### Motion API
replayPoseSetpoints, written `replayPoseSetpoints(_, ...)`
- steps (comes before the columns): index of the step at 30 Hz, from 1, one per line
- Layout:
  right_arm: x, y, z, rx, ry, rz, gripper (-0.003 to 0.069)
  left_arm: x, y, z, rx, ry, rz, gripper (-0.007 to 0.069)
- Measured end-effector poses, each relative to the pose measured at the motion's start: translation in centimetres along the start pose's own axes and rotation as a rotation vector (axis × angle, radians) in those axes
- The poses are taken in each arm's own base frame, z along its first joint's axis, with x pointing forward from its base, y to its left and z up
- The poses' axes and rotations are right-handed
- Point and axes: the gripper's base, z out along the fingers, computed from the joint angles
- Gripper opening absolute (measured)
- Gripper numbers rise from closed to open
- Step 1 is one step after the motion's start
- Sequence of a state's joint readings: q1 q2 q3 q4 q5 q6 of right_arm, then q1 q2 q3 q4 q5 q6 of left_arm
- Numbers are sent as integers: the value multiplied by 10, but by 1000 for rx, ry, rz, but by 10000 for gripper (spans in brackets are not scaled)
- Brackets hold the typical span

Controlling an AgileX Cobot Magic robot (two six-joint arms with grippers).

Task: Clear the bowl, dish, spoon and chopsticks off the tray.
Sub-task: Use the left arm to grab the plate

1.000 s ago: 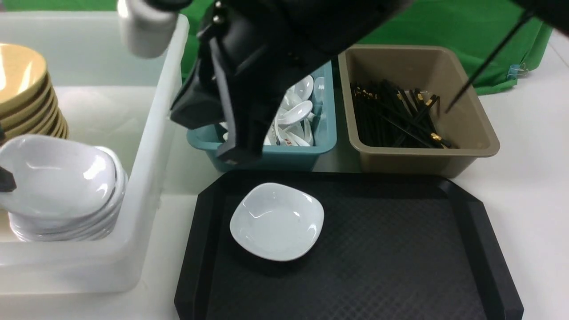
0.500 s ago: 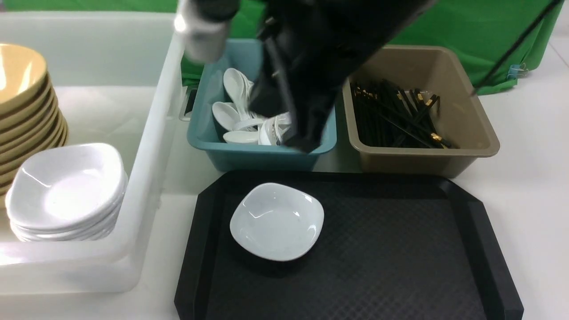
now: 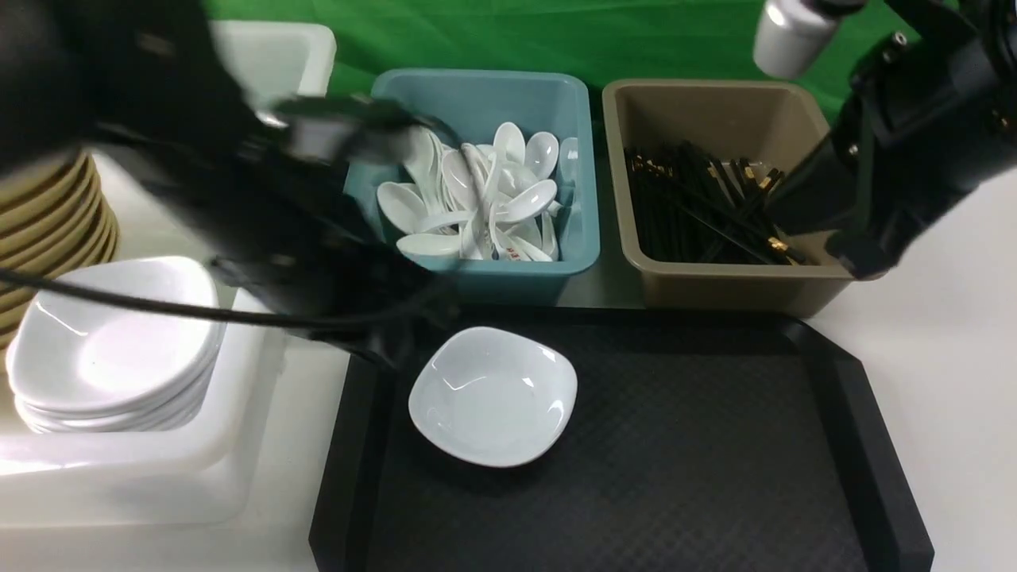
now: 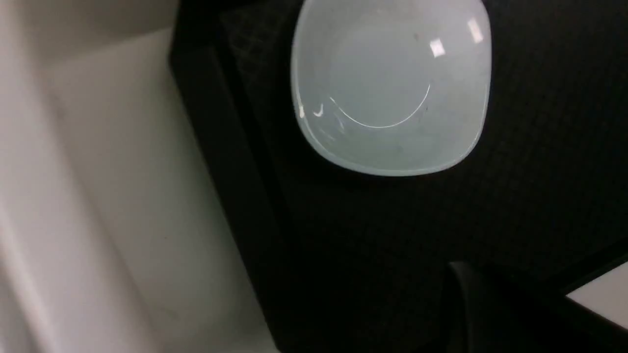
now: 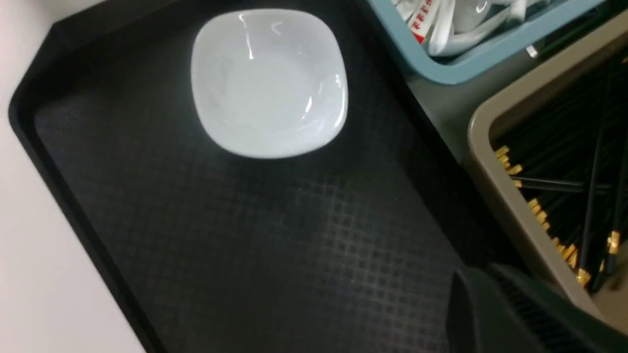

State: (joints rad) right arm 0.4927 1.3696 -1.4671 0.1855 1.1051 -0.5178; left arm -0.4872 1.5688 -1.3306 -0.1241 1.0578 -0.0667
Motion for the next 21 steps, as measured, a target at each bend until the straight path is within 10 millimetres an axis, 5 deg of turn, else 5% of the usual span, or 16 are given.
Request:
replayPoseSetpoints(4, 4, 4, -12, 18, -47, 1, 10, -30, -4, 50, -63, 76, 28, 251)
replayPoseSetpoints(12, 4, 5, -18, 30, -73, -1, 10, -56, 6, 101, -166, 122, 52, 522)
replayPoseSetpoints(21, 9, 12, -18, -42, -12, -91, 10, -58, 10, 144, -171, 152, 57, 528)
